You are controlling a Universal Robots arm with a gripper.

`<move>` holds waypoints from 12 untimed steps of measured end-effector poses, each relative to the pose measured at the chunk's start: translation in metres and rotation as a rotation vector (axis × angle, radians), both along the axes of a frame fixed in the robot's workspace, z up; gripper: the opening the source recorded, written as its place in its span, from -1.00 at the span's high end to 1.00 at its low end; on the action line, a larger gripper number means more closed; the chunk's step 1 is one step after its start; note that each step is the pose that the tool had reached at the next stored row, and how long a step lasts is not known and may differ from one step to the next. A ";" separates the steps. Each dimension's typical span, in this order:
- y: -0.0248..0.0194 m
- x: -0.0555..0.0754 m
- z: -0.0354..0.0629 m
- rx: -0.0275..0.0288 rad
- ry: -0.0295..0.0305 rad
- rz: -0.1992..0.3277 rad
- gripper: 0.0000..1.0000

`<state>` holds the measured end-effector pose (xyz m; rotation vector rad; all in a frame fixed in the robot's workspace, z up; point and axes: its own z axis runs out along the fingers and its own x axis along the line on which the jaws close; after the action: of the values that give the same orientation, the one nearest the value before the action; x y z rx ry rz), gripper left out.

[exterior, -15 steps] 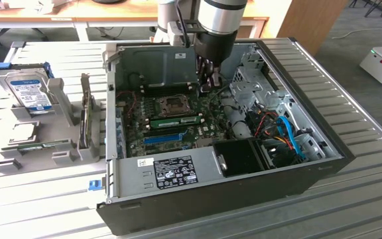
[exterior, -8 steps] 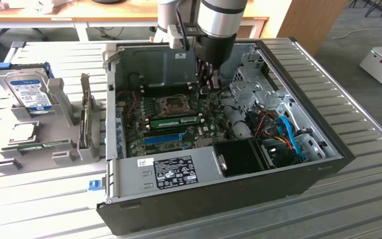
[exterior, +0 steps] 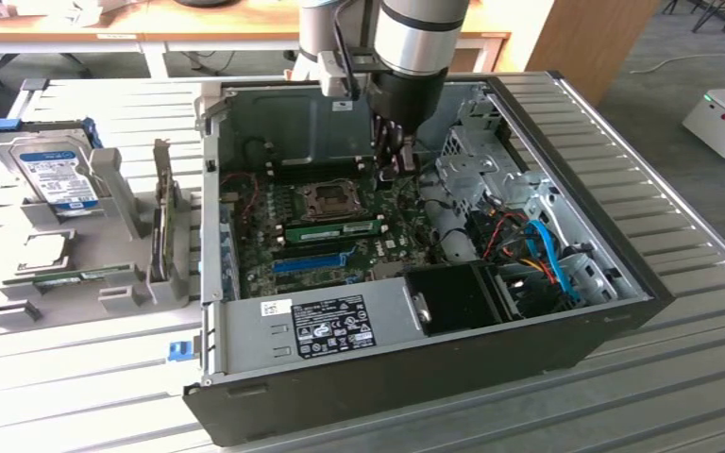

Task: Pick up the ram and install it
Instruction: 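Press down the ram until it locks into place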

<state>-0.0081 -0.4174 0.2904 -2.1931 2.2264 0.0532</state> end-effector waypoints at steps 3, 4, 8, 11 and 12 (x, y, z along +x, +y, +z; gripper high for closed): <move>0.0000 0.000 -0.0001 0.0002 0.0000 0.000 0.79; 0.0000 0.000 -0.0001 0.0002 -0.0001 0.000 0.79; 0.0001 0.000 -0.0012 0.0004 -0.0002 0.000 0.79; 0.0000 0.000 -0.0022 0.0002 -0.0001 0.000 0.79; 0.0000 0.000 -0.0027 0.0003 -0.0001 0.000 0.79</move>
<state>-0.0081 -0.4173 0.2877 -2.1929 2.2262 0.0534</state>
